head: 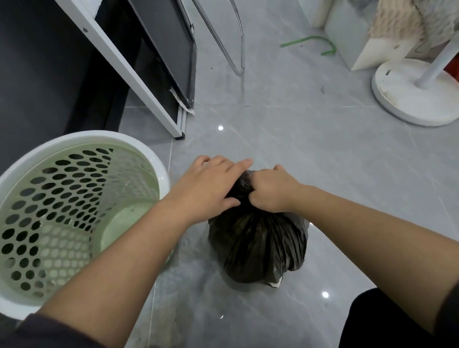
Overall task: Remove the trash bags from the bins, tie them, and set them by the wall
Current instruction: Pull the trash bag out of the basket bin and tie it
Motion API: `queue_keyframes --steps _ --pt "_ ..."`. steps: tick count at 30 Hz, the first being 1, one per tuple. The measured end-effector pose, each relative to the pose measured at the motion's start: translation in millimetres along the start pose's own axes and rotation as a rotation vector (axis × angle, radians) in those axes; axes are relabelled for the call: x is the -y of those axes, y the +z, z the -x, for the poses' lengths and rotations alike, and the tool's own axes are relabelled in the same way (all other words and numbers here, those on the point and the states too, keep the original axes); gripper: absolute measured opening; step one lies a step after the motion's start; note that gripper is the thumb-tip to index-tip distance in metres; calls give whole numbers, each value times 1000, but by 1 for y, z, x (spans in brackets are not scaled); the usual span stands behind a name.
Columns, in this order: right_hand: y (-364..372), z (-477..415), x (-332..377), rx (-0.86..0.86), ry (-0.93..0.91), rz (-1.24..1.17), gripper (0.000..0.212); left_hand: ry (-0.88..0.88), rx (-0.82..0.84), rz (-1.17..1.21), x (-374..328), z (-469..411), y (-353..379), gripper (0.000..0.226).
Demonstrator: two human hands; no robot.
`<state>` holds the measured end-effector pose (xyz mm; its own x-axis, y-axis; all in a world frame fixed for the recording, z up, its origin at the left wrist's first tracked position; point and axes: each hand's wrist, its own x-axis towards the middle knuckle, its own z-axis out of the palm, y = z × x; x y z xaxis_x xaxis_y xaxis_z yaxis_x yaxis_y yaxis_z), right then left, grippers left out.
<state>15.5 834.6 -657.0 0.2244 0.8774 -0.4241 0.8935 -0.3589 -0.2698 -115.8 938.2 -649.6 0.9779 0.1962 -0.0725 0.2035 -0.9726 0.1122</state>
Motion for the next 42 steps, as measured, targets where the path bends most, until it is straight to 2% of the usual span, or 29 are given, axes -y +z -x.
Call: queue_keyframes --steps 3,4,6,8,11,13,18,20,21,22,24,26,28,30,33,39,42 --pt "1 0 0 20 7 55 10 -32 43 25 -11 -2 5 14" --pt "2 -1 0 16 12 67 12 -76 56 102 -14 -1 5 10" --pt "4 -1 1 -17 14 81 18 -213 122 346 -17 -2 3 23" --pt "5 0 -2 -55 17 82 23 -392 206 707 -16 -3 -1 30" --pt "7 -1 -9 -93 37 19 27 -604 187 1212 -16 -2 -1 25" --pt "9 -3 -11 -117 31 -30 21 -657 101 1460 -19 -1 2 23" --pt "9 -2 -8 -112 -26 -138 28 -626 -133 1938 -33 -2 5 27" --pt "8 -1 -9 -92 -26 -197 27 -665 -208 1952 -35 -4 7 26" --pt "8 -1 -9 -75 -29 -218 22 -673 -223 1847 -33 -4 6 27" --pt "9 -1 -10 -64 -42 -219 17 -653 -222 1629 -29 -3 6 28" --pt "11 -2 -12 -47 -52 -198 4 -416 -191 967 -17 1 8 29" --pt "10 0 -11 -30 -37 -226 20 -137 -104 458 -10 3 9 27" --pt "9 1 -11 -14 -22 -263 23 -41 3 195 -5 1 6 24" --pt "9 2 -12 -5 -28 -252 10 -31 65 104 -3 0 0 23" --pt "8 3 -14 -9 -45 -243 27 -122 14 274 0 0 -5 25" --pt "6 8 -15 -52 -61 -305 28 -583 62 1228 -16 -6 -11 31" --pt "4 8 -17 -40 -69 -323 25 -758 -8 1613 -25 -7 -12 26"
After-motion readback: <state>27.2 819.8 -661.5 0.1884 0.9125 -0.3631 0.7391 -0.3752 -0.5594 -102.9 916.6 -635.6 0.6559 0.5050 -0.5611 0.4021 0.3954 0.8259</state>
